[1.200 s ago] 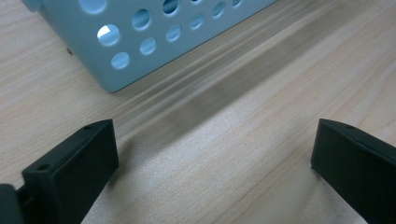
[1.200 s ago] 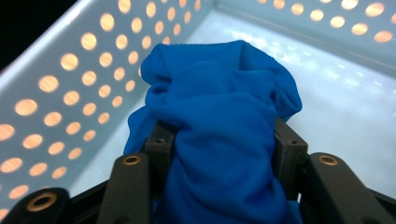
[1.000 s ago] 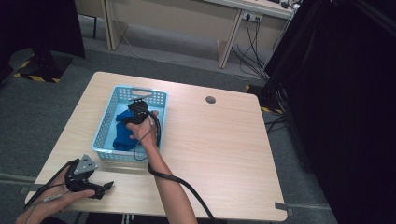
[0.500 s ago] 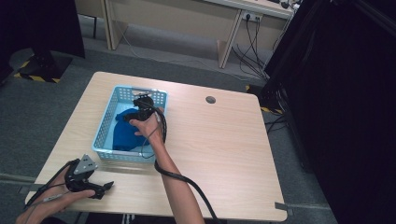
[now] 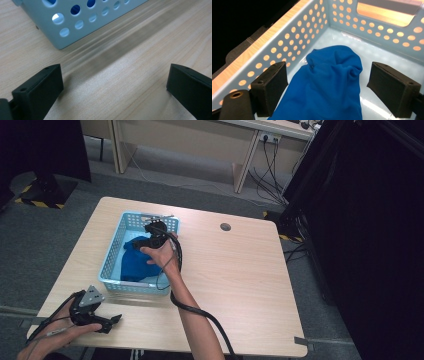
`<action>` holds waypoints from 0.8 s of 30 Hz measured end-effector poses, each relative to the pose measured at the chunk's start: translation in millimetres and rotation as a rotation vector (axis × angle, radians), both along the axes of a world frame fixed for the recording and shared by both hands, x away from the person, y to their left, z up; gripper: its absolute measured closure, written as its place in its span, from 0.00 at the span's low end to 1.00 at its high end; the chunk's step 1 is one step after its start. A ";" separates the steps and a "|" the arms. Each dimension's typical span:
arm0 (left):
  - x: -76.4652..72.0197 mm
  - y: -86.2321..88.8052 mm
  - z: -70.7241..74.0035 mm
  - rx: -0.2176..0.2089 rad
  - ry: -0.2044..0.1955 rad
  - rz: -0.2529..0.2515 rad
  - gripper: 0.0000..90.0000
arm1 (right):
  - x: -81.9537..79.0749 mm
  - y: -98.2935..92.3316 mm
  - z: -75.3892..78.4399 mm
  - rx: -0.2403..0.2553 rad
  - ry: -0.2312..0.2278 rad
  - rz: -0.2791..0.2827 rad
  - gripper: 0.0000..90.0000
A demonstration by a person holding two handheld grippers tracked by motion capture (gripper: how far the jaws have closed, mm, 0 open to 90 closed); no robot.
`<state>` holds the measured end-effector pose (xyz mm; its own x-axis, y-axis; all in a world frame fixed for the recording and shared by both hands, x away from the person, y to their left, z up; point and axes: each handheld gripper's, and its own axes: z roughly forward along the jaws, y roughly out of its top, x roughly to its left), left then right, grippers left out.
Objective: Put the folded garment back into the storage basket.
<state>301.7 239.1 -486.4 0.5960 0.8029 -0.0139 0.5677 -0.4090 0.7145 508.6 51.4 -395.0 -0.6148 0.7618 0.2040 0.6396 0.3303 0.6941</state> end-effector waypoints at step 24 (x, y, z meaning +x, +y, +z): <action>-0.1 -0.3 -0.1 -0.001 0.001 0.002 0.00 | -10.7 -12.9 15.1 0.022 -0.030 0.045 0.11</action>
